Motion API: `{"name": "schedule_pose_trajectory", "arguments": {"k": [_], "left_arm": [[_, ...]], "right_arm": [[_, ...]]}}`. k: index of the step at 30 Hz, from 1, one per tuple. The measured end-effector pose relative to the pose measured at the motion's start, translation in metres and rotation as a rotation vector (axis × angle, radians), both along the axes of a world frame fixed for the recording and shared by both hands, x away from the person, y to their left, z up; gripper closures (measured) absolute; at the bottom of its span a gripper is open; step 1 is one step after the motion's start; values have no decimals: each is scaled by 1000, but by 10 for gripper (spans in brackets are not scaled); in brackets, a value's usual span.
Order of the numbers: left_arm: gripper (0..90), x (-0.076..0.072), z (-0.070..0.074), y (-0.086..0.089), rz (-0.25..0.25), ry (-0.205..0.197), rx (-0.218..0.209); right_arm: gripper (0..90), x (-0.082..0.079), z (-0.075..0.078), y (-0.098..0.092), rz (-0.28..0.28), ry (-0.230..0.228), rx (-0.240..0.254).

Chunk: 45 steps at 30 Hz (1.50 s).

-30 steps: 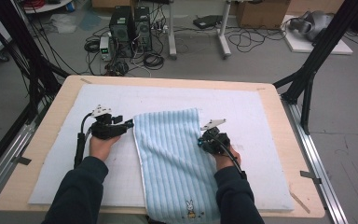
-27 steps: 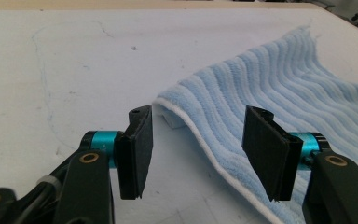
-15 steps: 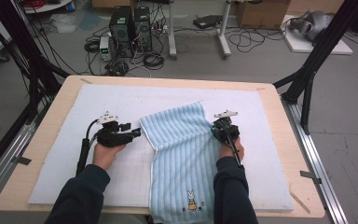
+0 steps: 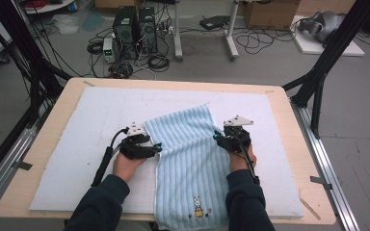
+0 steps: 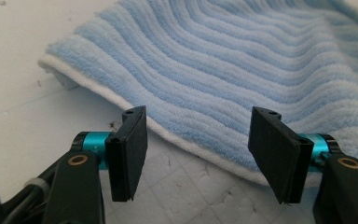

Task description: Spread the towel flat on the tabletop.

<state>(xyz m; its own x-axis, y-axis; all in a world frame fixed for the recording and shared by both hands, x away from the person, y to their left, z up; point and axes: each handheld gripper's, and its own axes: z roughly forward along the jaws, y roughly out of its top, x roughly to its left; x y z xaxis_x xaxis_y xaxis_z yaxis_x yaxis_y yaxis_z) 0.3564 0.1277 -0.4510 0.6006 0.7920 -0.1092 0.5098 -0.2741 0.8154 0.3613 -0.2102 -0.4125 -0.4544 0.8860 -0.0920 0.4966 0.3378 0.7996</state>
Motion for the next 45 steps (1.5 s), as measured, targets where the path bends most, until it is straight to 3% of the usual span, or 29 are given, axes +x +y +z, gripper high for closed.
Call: {"name": "schedule_pose_trajectory", "arguments": {"k": [3, 4, 5, 6, 7, 8, 10, 12, 18, 22, 28, 31, 32, 34, 39, 42, 45], "left_arm": [[465, 0, 0, -7, -1, 1, 82], [495, -1, 0, -10, 6, -16, 103], [535, -1, 0, -10, -6, -25, 109], [636, -1, 0, -10, -25, -30, 106], [795, -2, 0, -11, -45, -36, 110], [864, -2, 0, -12, -45, -44, 125], [875, 0, 0, -11, -48, -43, 122], [878, 5, 0, -4, -16, -51, 132], [878, 25, 1, 28, 110, -21, 94], [878, 34, 0, 37, 142, -7, 64], [879, 52, 3, 57, 212, -12, 69], [878, 59, 0, 71, 261, 4, 39], [878, 61, -1, 74, 267, 22, 16], [878, 62, 1, 75, 259, -5, 27], [847, 61, 1, 73, 243, -8, -3], [698, 58, 4, 73, 244, -5, -43], [552, 52, 9, 73, 227, -6, -71]], "right_arm": [[556, -5, -1, -3, 0, -1, 1], [556, -5, -2, -5, -1, 0, 3], [556, -6, -2, -6, -5, 0, 2], [556, -7, -2, -8, -8, -2, 6], [555, -8, -2, -9, -7, -2, 8], [551, -9, -1, -10, -9, 1, 11], [551, -11, 0, -11, 0, -4, 10], [552, -13, 2, -11, 13, -8, 12], [553, -21, 4, -6, 64, -3, -1], [557, -24, 0, -2, 77, 4, -2], [557, -28, -6, 6, 136, 28, 10], [554, -31, -8, 12, 169, 40, 18], [553, -31, -8, 14, 178, 44, 25], [551, -31, -10, 18, 200, 56, 40], [539, -27, -17, 28, 286, 132, 85], [503, -27, -20, 31, 280, 146, 96], [506, -29, -13, 27, 241, 87, 146]]}}
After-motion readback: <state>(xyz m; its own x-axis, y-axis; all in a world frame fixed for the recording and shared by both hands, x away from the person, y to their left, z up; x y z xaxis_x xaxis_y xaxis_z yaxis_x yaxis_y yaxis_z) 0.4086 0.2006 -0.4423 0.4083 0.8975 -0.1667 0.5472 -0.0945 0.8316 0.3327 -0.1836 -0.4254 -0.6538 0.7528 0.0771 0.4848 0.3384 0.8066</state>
